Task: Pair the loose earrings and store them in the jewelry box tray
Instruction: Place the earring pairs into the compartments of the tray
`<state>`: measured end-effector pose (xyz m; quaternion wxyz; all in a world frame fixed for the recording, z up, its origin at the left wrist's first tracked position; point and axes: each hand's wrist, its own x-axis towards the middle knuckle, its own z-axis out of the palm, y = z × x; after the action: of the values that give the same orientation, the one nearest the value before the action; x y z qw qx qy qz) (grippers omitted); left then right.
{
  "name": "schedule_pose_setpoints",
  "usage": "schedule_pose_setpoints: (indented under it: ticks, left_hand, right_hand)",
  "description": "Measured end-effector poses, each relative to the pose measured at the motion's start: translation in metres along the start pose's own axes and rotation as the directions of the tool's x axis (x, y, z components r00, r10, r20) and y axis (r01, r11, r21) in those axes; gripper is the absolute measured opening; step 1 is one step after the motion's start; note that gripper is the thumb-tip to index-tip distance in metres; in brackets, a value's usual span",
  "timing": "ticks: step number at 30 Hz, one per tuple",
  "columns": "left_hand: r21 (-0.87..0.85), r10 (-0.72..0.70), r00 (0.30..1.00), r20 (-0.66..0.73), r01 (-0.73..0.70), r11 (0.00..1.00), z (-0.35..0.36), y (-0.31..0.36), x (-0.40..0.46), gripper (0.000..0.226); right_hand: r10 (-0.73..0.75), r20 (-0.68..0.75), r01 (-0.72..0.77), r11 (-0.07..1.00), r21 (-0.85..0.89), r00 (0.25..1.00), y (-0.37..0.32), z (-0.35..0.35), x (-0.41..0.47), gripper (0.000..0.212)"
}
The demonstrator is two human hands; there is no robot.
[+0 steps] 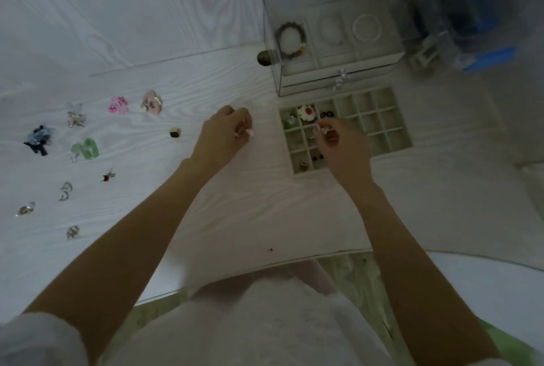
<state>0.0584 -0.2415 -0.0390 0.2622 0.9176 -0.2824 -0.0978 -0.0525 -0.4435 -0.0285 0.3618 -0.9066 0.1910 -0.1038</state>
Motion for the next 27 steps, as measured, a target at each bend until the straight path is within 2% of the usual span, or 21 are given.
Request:
schedule_pose_setpoints:
  ticks: [3, 6, 13, 19, 24, 27]
  left_hand:
    - [-0.127, 0.024, 0.998, -0.057, -0.031, 0.991, 0.007, 0.032, 0.007, 0.009]
    - [-0.173, 0.086, 0.996, -0.036, -0.091, 0.981, 0.027, 0.073, 0.022, 0.011]
    - [-0.113, 0.094, 0.995, 0.041, -0.089, 0.99, 0.066, 0.118, 0.044, 0.018]
    - [-0.061, 0.103, 0.994, 0.036, -0.1, 0.993, 0.072, 0.118, 0.04, 0.022]
    - [0.207, 0.348, 0.937, 0.01, -0.343, 0.916, 0.07, 0.111, 0.032, 0.021]
    - [0.104, 0.234, 0.971, 0.041, -0.237, 0.966, 0.068, 0.113, 0.036, 0.018]
  right_hand:
    - [0.038, 0.01, -0.037, 0.998, -0.043, 0.999, 0.021, -0.013, 0.0, 0.012]
    - [0.068, 0.039, -0.067, 0.997, -0.045, 0.997, 0.028, -0.018, 0.005, 0.013]
    - [0.105, 0.034, -0.106, 0.994, 0.007, 0.994, 0.032, -0.023, 0.01, 0.019]
    - [0.092, 0.074, -0.086, 0.993, -0.076, 0.993, 0.041, -0.02, 0.011, 0.021]
    - [0.05, 0.091, -0.025, 0.967, -0.254, 0.995, 0.043, -0.017, 0.007, 0.017]
    - [0.079, 0.074, -0.057, 0.963, -0.263, 0.994, 0.041, -0.019, 0.006, 0.019]
